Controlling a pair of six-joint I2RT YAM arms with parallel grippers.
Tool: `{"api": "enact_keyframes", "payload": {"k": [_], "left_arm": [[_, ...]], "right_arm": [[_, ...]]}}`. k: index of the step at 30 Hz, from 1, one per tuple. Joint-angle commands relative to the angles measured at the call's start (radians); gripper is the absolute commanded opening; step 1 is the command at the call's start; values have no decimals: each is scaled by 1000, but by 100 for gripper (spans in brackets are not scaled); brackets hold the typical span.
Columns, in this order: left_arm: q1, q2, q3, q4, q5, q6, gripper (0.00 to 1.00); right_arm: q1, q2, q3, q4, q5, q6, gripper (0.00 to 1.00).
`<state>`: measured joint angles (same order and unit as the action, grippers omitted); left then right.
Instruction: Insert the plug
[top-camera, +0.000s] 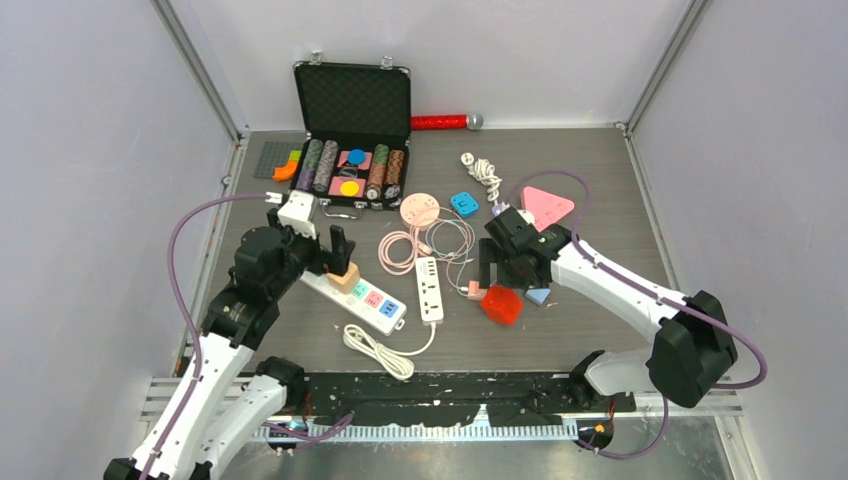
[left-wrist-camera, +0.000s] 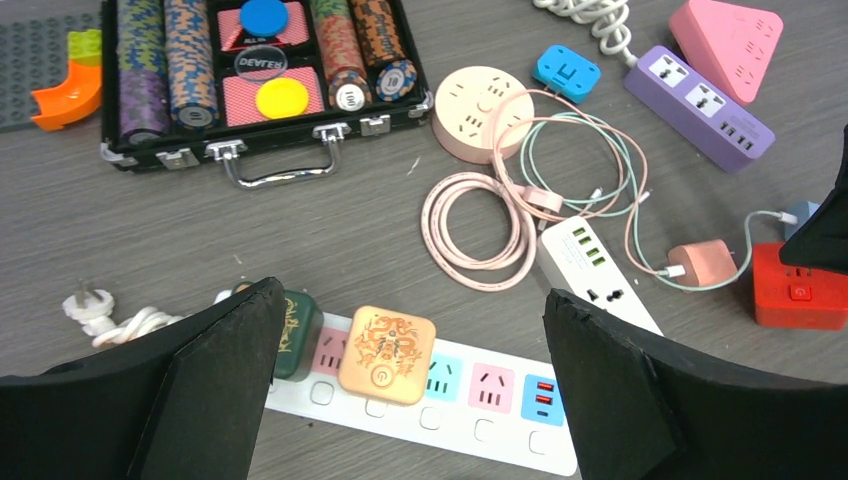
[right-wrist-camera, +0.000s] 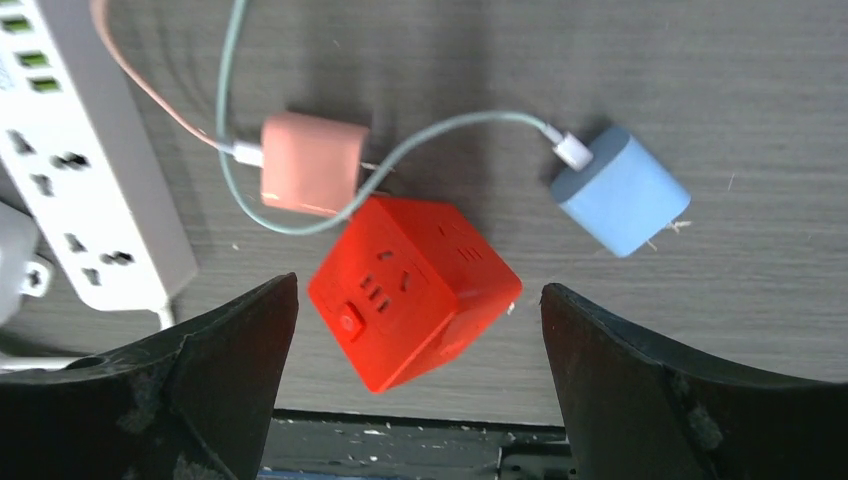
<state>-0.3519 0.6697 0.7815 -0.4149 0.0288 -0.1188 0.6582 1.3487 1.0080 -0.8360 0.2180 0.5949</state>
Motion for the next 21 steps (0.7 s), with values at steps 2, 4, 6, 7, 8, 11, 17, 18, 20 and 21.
{"api": "enact_keyframes", "payload": {"k": [2, 4, 6, 7, 8, 11, 17, 18, 20, 21], "left_arm": [[-10, -4, -20, 80, 63, 9, 100], [-10, -4, -28, 84, 59, 2, 100], [-10, -4, -36, 88, 57, -3, 99], [-10, -6, -38, 88, 57, -6, 100], [-10, -6, -40, 88, 56, -9, 100], [-10, -10, -49, 88, 57, -15, 100], [-10, -20, -68, 86, 64, -29, 100], [-10, -22, -72, 87, 65, -31, 100], [-11, -23, -79, 89, 64, -32, 99], [-12, -22, -80, 90, 63, -33, 100]], "right_arm": [[-14, -56, -79, 53, -57, 34, 95], [-14, -48, -85, 50, -53, 72, 95], [-15, -24, -82, 51, -45, 132, 95], [-15, -15, -79, 50, -41, 143, 95], [-14, 4, -72, 48, -41, 160, 95], [-14, 37, -60, 34, -44, 173, 96], [-15, 25, -95, 32, -73, 168, 95], [-14, 15, -101, 34, -75, 174, 95], [-14, 9, -113, 38, -81, 189, 95], [-14, 11, -119, 43, -92, 194, 95]]}}
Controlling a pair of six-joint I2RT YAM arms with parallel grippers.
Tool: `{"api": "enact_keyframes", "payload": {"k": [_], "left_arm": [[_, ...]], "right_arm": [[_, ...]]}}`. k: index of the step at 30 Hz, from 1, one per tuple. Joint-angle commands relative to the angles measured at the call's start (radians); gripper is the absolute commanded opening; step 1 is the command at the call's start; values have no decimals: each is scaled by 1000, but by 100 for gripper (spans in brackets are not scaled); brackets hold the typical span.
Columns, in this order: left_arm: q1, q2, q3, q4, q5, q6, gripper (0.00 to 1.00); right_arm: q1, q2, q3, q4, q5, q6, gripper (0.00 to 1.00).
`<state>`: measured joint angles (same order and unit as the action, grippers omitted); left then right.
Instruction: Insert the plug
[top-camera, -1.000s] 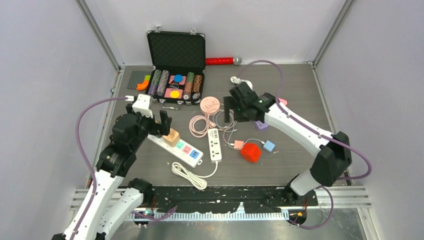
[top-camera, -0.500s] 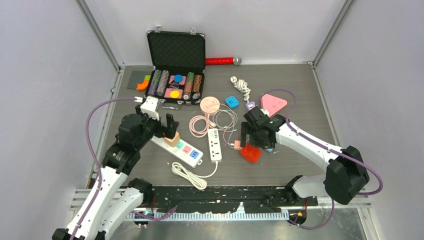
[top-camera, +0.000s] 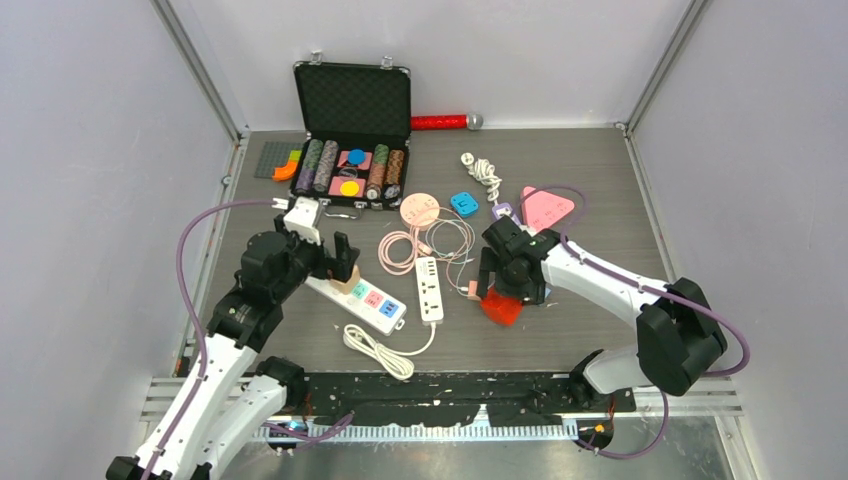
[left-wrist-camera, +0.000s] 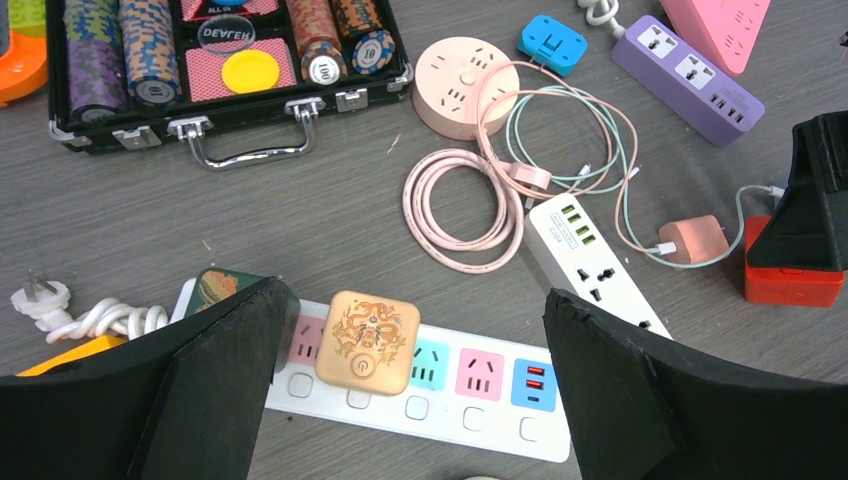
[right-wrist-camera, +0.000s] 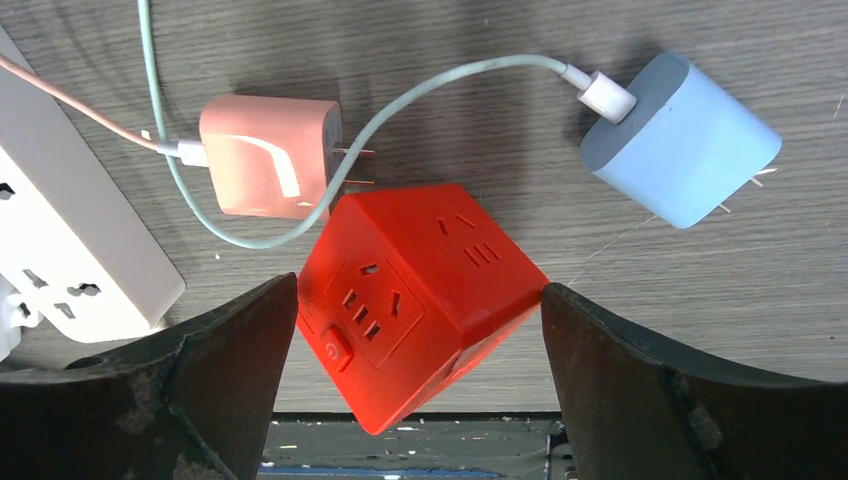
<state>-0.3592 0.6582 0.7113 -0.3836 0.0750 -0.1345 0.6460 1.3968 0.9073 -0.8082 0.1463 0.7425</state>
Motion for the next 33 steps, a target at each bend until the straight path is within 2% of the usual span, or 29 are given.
{"api": "enact_keyframes", "payload": {"k": [1, 11, 15, 18, 20, 29, 33], "left_arm": [[-4, -13, -13, 59, 16, -17, 100], [-35, -6, -27, 61, -11, -6, 100], [-56, -3, -70, 119, 88, -36, 100], [-93, 11, -150, 250, 234, -109, 100], [-131, 30, -198, 337, 267, -190, 100], [-387, 234, -261, 553, 128, -303, 97], [-527, 390, -254, 679, 24, -334, 96]], "right_arm": [[-2, -33, -20, 16, -23, 61, 95], [-8, -21, -37, 37, -14, 202, 97], [-8, -29, -51, 83, -43, 206, 98], [-8, -52, -65, 136, -64, 224, 100], [-8, -57, -59, 149, -76, 234, 100], [-14, -43, -35, 129, -81, 270, 100], [-16, -38, -41, 132, -82, 310, 100]]}}
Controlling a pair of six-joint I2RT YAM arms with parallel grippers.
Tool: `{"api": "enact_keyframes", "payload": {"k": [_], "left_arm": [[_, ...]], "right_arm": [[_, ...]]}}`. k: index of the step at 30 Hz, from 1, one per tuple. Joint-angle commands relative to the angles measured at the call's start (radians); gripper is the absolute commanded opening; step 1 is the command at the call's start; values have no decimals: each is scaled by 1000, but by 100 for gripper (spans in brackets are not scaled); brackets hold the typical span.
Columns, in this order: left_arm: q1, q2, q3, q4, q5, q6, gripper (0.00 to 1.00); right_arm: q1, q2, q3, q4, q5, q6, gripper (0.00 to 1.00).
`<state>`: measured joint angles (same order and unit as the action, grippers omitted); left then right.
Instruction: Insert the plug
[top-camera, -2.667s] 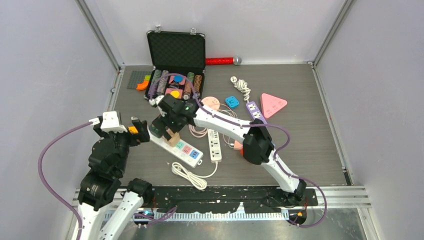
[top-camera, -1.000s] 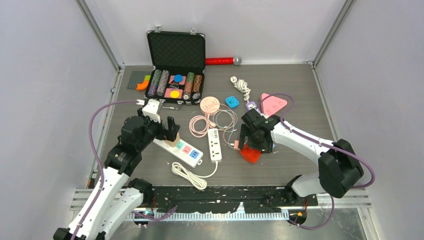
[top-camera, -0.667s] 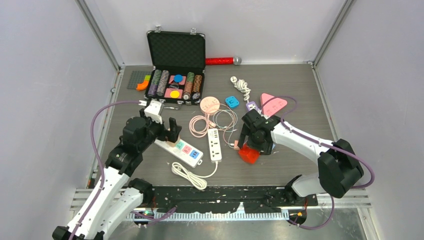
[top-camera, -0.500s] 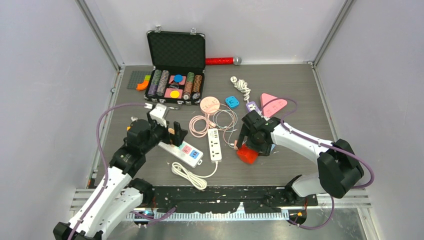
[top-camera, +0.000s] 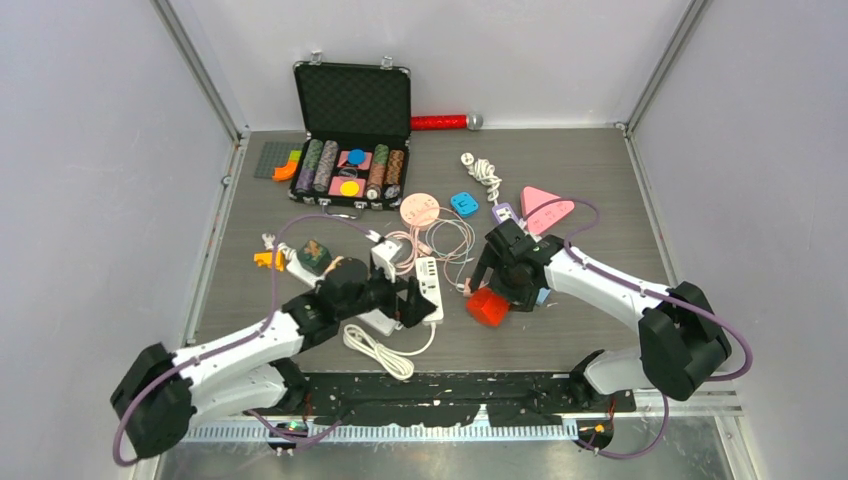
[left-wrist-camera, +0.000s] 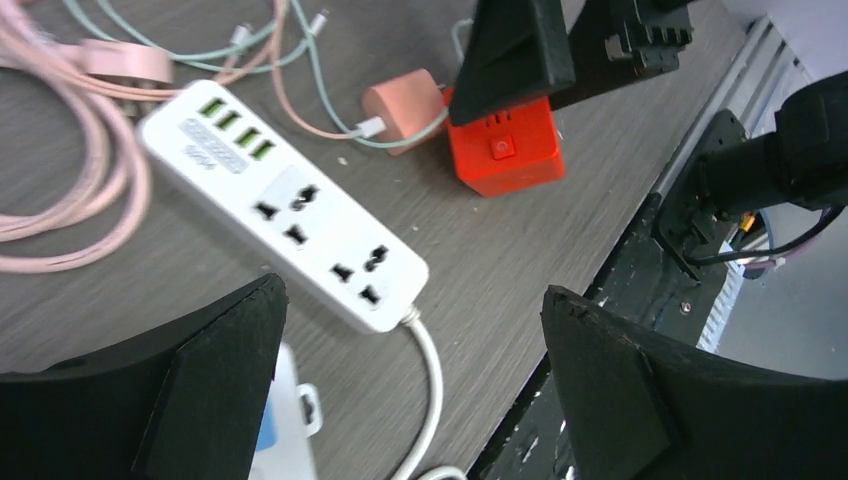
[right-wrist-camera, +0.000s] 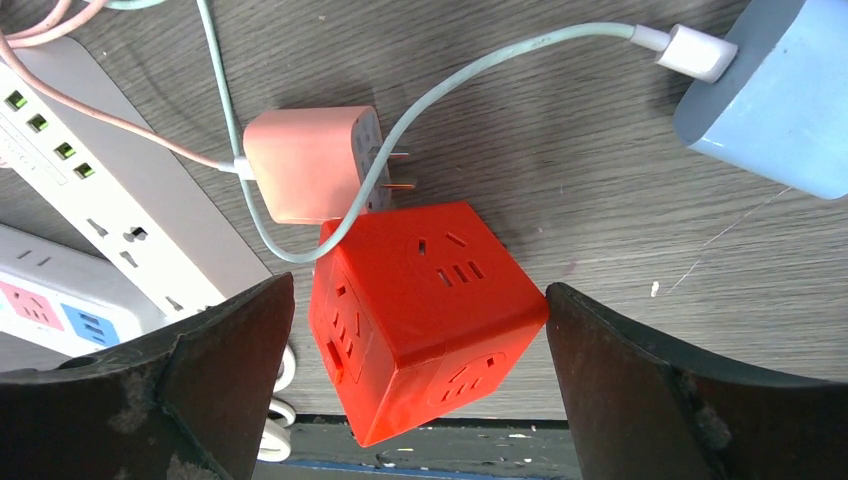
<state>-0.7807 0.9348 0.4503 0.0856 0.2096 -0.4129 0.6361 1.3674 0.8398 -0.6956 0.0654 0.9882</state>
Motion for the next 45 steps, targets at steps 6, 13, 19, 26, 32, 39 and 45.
{"api": "enact_keyframes", "payload": {"k": [6, 13, 19, 26, 32, 39, 45], "left_arm": [[-269, 328, 75, 376, -255, -58, 98], [-354, 535, 182, 498, -354, -155, 100], [-362, 662, 246, 516, -414, -297, 100], [-367, 725, 320, 454, -399, -311, 100], [-392, 805, 393, 397, -405, -320, 96], [-419, 854, 439, 307, -448, -362, 96], [-428, 872, 468, 272, -456, -365, 75]], "right_arm": [[-13, -72, 10, 20, 37, 132, 95], [-70, -97, 37, -25, 52, 76, 95], [-107, -139, 17, -43, 95, 7, 95], [-139, -177, -7, -54, 77, -84, 95], [-164, -206, -29, -47, 66, -89, 95], [-179, -238, -43, -46, 68, -113, 95], [-185, -277, -58, -27, 81, -145, 96]]}}
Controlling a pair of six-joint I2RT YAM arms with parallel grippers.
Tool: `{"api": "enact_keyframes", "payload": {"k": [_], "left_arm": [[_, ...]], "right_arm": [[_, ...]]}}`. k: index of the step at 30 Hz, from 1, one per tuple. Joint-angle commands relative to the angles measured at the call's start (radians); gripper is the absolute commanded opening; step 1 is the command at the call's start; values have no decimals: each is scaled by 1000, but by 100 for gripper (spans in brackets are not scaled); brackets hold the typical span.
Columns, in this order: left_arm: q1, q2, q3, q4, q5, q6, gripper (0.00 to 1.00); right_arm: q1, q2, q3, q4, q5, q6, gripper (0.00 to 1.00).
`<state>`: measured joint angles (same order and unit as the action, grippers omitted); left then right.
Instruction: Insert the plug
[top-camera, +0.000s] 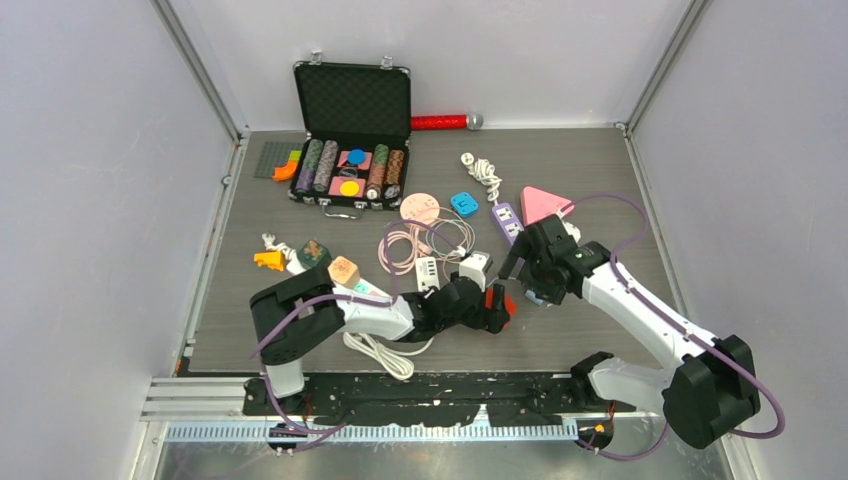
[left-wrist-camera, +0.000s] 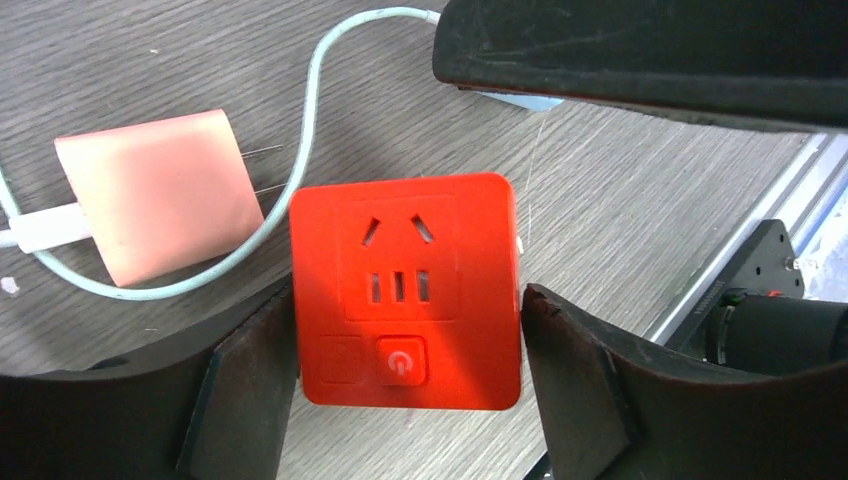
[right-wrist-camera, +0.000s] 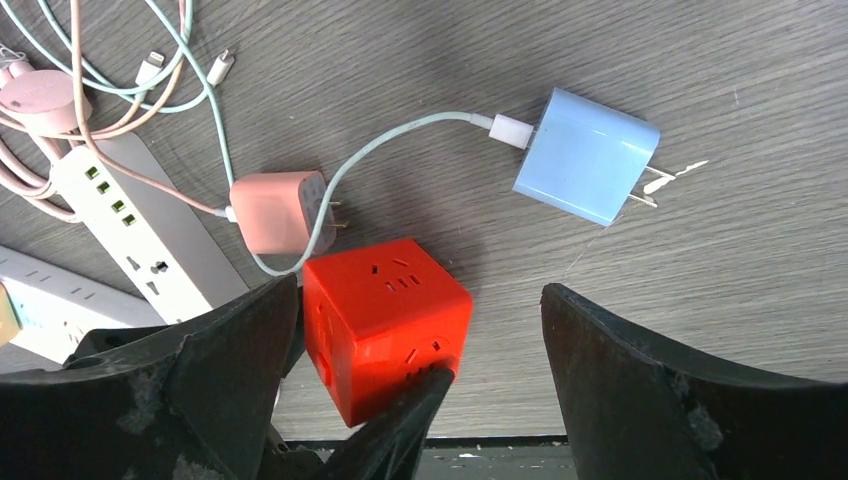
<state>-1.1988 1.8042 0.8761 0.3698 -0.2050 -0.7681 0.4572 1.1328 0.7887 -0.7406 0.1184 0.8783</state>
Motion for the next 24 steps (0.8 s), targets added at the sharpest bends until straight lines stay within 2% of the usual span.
{"api": "enact_keyframes", "payload": {"k": [1, 5, 9, 13, 19, 24], "left_arm": [[-11, 1, 41, -13, -45, -10, 67], [-16, -29, 37, -16, -39, 23, 32], [-42, -120, 38, -72, -26, 152, 1], [-102, -270, 26, -200, -95, 281, 0], [-109, -472, -68, -342, -144, 349, 0], [-109, -648, -109, -500, -177, 408, 0]], "right_arm": [[-6, -47, -7, 21, 37, -40, 96], [-6, -81, -8, 35, 63, -81, 96], [-5, -125, -2, 78, 50, -172, 96], [-5, -153, 11, 135, 9, -261, 98], [11, -141, 54, 157, -77, -375, 100], [110, -149, 63, 164, -61, -438, 100]]}}
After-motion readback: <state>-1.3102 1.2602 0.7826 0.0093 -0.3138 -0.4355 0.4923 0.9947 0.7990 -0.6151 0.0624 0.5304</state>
